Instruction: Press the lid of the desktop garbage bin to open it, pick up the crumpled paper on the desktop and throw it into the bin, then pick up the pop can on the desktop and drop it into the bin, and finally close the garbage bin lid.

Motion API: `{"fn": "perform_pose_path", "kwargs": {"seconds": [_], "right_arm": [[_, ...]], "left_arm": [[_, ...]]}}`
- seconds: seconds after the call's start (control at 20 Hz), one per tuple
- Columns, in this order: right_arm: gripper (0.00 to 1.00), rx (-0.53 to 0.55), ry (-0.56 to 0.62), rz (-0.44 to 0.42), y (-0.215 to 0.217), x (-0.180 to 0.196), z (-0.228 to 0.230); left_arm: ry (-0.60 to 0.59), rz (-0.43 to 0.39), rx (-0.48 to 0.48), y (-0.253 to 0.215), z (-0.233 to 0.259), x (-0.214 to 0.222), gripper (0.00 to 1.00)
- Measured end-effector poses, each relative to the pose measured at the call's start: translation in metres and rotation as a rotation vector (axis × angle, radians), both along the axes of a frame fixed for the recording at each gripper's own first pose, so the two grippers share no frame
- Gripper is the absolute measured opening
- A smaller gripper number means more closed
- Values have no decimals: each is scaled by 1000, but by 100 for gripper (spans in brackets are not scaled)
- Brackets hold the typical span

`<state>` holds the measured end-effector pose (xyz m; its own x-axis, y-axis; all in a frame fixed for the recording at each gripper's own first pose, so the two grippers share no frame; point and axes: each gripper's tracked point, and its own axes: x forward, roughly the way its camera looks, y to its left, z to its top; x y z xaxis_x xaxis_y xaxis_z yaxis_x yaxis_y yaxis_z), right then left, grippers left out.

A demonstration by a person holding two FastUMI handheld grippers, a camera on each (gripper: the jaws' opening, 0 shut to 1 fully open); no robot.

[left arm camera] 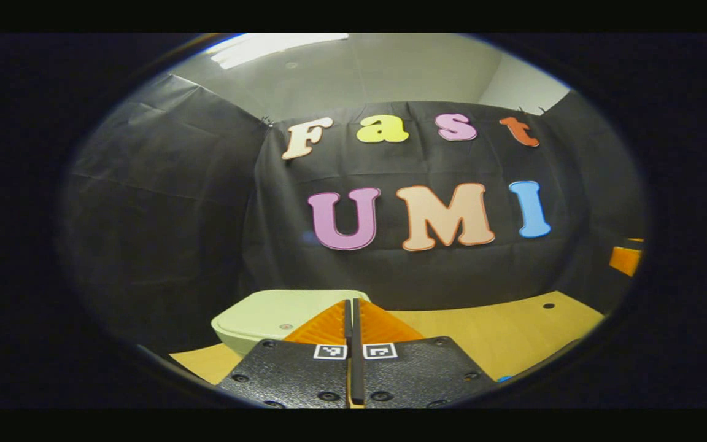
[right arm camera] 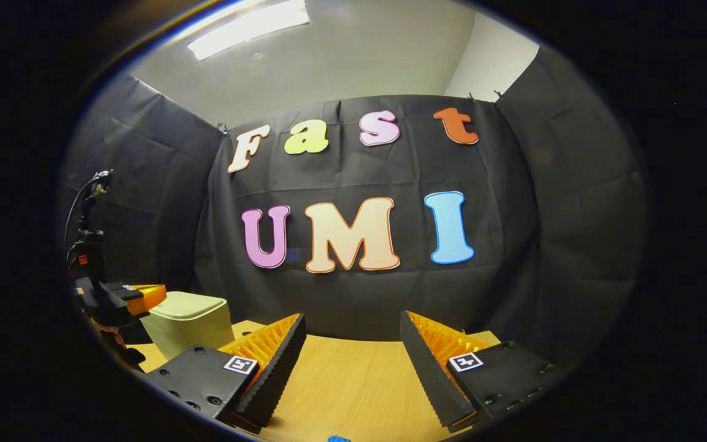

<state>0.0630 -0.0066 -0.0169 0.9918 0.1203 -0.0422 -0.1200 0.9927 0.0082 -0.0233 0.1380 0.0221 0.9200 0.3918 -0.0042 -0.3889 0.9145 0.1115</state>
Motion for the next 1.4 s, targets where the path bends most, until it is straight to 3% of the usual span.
{"fn": "perform_pose_path", "kwargs": {"seconds": [0.25,0.5,0.65,0.75,1.0,1.2,1.25,1.4], "right_arm": [[97,-34,35,45,26,6,-15],[96,-58,49,68,41,6,-20],[99,-49,56,91,49,4,-22],[98,-31,50,93,51,3,-22],[98,-28,86,138,57,3,-37],[98,-53,142,133,49,6,-62],[98,-56,172,137,46,6,-75],[98,-65,242,159,43,5,-107]], "left_arm": [[43,70,-3,47,-20,1,0],[61,77,-42,57,-37,-4,0],[34,52,-149,56,-43,0,0],[82,16,-101,53,-49,0,0],[15,7,32,46,-11,-5,0],[-84,-36,18,27,25,-13,0],[-84,-81,-11,9,29,-13,5],[-77,-118,-28,-8,33,-23,41]]}}
